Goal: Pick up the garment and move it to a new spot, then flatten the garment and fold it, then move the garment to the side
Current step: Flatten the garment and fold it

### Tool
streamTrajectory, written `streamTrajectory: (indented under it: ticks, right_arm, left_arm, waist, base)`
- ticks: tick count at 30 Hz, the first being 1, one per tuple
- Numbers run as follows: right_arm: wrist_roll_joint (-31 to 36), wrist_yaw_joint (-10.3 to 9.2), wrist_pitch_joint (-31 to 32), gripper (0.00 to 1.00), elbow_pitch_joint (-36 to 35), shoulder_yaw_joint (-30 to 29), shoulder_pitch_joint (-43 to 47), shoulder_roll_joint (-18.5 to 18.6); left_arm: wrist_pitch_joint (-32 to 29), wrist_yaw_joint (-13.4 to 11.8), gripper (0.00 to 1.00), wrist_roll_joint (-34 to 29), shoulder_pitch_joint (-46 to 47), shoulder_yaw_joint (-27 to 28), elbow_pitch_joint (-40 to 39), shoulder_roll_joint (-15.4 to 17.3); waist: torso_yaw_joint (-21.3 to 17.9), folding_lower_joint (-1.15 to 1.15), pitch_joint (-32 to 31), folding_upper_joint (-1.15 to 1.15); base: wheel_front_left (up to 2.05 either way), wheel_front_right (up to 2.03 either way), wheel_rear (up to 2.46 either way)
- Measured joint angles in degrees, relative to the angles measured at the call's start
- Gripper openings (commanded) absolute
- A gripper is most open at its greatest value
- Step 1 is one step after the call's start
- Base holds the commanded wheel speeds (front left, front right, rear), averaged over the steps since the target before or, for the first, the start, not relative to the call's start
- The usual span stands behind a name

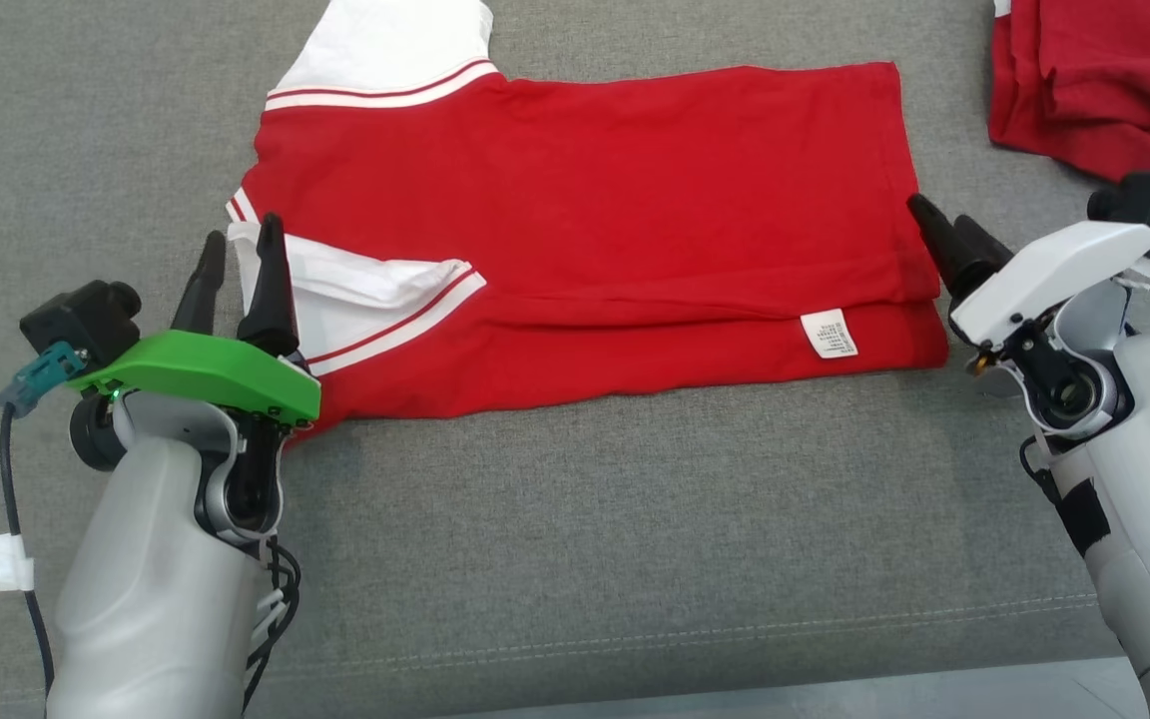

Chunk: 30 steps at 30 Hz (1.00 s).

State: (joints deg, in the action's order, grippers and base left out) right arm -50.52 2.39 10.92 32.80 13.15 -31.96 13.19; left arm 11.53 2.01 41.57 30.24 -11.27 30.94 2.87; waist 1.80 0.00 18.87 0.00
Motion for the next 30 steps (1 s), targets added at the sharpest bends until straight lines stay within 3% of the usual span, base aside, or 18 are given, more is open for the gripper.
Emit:
streamTrajectory:
  ticks: [7, 15, 23, 30]
  right_arm:
    - [0.77, 0.12, -4.22, 1.0, 1.89, -1.37, -3.36, -0.4]
    - [3.54, 2.54, -10.7, 1.0, 1.78, -0.64, -3.01, 1.62]
    - [4.13, 3.2, -16.06, 1.0, 1.24, -0.77, 3.26, 1.48]
    - [4.06, 3.64, -19.04, 1.0, -0.37, -1.23, 6.91, 1.24]
  left_arm:
    - [1.22, 0.13, 1.0, 0.01, 2.09, 1.27, 2.9, 0.03]
    - [2.52, 2.64, 1.0, 0.01, 1.68, 1.76, 3.5, -0.05]
    - [2.7, 3.1, 1.0, 0.69, -7.67, 2.98, 4.68, 0.13]
    - [1.98, 3.56, 1.0, 5.19, -12.85, 3.46, 4.35, -0.1]
  waist:
    - [-0.4, 0.0, 0.33, 0.0]
    - [-0.13, 0.0, -0.72, 0.0]
    - [0.22, -0.01, -3.49, 0.0]
    - [0.69, 0.0, -5.82, 0.0]
  base:
    - [0.0, 0.0, 0.0]
    - [0.0, 0.0, 0.0]
    - [0.0, 0.0, 0.0]
    - [0.0, 0.0, 0.0]
